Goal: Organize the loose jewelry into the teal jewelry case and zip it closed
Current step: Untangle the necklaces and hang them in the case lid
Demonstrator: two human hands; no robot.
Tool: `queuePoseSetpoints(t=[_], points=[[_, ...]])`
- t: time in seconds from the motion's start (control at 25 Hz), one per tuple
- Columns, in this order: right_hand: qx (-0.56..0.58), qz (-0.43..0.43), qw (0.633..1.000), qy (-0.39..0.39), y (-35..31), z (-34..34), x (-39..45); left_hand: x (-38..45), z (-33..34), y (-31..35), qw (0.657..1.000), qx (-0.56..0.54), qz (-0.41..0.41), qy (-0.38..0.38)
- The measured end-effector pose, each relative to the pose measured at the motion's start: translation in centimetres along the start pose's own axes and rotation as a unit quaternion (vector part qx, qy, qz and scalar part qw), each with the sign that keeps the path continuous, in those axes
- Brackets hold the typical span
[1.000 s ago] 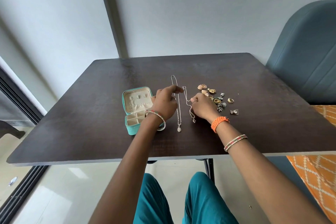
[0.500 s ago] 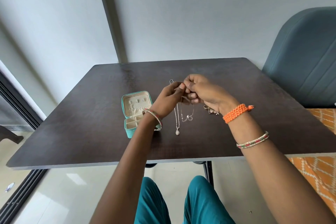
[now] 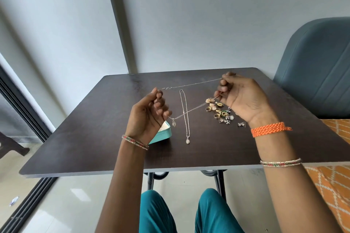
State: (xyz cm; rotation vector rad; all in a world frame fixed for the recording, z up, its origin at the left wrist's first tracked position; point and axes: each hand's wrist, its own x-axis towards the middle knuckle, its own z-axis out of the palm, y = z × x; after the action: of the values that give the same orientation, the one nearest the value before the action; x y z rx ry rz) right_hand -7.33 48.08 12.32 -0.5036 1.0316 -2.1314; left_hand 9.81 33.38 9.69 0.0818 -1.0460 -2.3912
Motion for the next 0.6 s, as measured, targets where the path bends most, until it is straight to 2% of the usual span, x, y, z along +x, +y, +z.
queuePoseSetpoints(t=[0.08, 0.16, 0.2, 0.28, 0.32, 0.36, 0.4, 0.52, 0.6], points=[[-0.027, -0.009, 1.0, 0.006, 1.2, 0.4, -0.5, 0.2, 0.4, -0.2, 0.999, -0.022, 0.021, 0.036], [-0.173, -0.032, 0.984, -0.037, 2.1, 1.7, -1.5, 0.5, 0.8, -0.4, 0.998, 0.009, 0.037, 0.053], [-0.282, -0.043, 0.955, -0.083, 2.2, 2.5, -2.1, 0.6, 1.1, -0.5, 0.997, 0.035, 0.044, 0.052], [-0.458, -0.062, 0.858, -0.223, 2.0, 4.0, -3.2, 0.3, 1.9, -1.1, 0.995, 0.082, 0.046, 0.035], [-0.505, -0.066, 0.813, -0.284, 1.8, 4.7, -3.6, 0.0, 2.4, -1.5, 0.994, 0.098, 0.038, 0.02], [-0.53, -0.068, 0.783, -0.318, 1.5, 5.3, -4.0, -0.4, 2.8, -1.8, 0.994, 0.108, 0.026, 0.003], [-0.541, -0.076, 0.774, -0.321, 1.3, 5.7, -4.1, -0.7, 3.2, -2.1, 0.993, 0.115, 0.015, -0.01], [-0.525, -0.131, 0.804, -0.249, 0.9, 5.9, -3.5, -1.5, 3.6, -2.5, 0.994, 0.111, -0.015, -0.01], [-0.531, -0.18, 0.805, -0.195, 0.9, 5.3, -3.0, -1.7, 3.3, -2.3, 0.99, 0.127, -0.049, -0.022]])
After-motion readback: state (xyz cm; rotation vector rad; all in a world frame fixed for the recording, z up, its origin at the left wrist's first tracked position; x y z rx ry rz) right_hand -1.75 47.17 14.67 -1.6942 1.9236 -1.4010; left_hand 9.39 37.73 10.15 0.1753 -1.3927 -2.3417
